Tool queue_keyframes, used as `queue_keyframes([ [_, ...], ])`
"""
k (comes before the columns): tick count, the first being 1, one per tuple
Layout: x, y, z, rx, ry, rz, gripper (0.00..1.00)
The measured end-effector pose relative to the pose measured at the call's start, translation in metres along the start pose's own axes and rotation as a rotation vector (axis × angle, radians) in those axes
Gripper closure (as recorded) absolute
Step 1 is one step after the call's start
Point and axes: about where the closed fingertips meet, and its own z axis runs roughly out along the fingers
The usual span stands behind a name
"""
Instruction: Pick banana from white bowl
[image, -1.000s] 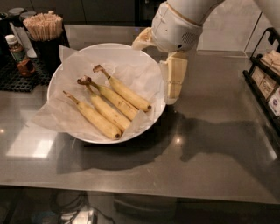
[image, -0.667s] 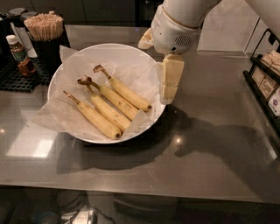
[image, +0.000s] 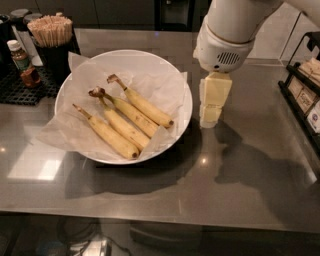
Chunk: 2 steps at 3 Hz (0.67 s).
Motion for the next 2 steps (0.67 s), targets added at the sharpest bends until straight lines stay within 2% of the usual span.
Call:
queue_keyframes([
  [1,-0.0003,0.0000,-0.0002,0.000,-0.001,-0.002,0.00],
  [2,-0.0080,-0.0032,-0.0029,0.011,-0.029,-0.041,0.00],
])
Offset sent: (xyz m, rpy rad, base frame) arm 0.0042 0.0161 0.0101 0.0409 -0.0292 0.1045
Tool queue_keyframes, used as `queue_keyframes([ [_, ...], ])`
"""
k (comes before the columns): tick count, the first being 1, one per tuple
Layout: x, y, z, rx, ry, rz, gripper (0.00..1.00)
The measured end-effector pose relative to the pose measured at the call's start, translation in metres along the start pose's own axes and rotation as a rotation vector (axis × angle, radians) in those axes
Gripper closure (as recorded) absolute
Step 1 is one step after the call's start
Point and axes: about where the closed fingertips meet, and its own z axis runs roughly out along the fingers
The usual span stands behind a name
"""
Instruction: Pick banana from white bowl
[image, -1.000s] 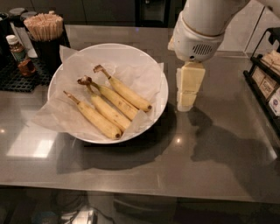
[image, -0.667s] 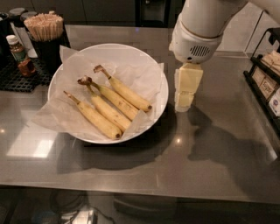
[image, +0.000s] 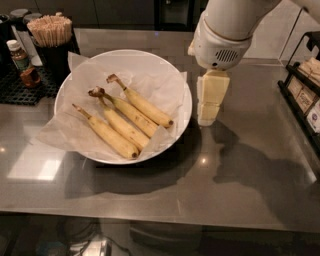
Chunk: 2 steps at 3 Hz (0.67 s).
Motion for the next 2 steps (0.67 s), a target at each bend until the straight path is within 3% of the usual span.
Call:
queue_keyframes([
  [2,-0.053,-0.030,-0.008,0.025,-0.171,-0.259,0.00],
])
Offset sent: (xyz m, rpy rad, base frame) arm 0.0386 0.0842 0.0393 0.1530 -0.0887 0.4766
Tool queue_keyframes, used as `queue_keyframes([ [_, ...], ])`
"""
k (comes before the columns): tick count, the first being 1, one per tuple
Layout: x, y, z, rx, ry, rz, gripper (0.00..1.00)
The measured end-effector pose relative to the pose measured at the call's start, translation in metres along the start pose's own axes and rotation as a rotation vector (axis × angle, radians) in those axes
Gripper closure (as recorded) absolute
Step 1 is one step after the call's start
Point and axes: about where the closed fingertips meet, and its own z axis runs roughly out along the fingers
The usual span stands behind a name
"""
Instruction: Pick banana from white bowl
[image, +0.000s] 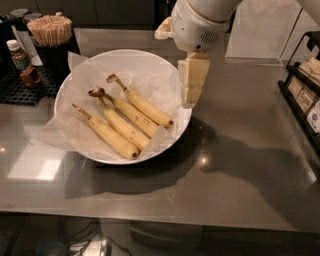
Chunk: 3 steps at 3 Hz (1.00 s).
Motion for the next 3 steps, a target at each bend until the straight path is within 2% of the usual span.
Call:
queue_keyframes([
  [1,-0.0083,-0.0200,0.0139,-0.028,-0.077,-0.026,0.00],
  [2,-0.0086,-0.0231,0.0146,-0.024,-0.084,-0.025,0.00],
  [3,-0.0133,-0.0214,0.0174,-0.017,-0.120,-0.032,0.00],
])
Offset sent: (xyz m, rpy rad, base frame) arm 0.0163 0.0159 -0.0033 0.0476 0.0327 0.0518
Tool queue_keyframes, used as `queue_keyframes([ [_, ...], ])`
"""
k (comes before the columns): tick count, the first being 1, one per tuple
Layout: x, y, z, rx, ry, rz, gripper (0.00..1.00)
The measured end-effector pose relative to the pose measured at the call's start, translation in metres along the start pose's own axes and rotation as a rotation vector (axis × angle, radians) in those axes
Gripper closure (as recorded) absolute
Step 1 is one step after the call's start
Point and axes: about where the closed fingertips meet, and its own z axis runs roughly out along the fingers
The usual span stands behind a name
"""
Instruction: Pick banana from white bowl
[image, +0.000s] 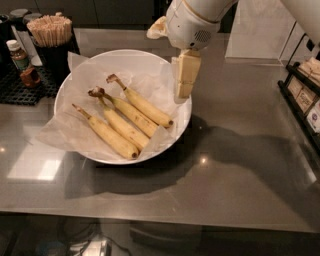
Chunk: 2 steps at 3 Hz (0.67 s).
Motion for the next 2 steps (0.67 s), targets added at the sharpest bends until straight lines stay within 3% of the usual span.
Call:
queue_keyframes([
  [2,-0.055,-0.016,0.015,-0.005,-0.202,-0.135,0.00],
])
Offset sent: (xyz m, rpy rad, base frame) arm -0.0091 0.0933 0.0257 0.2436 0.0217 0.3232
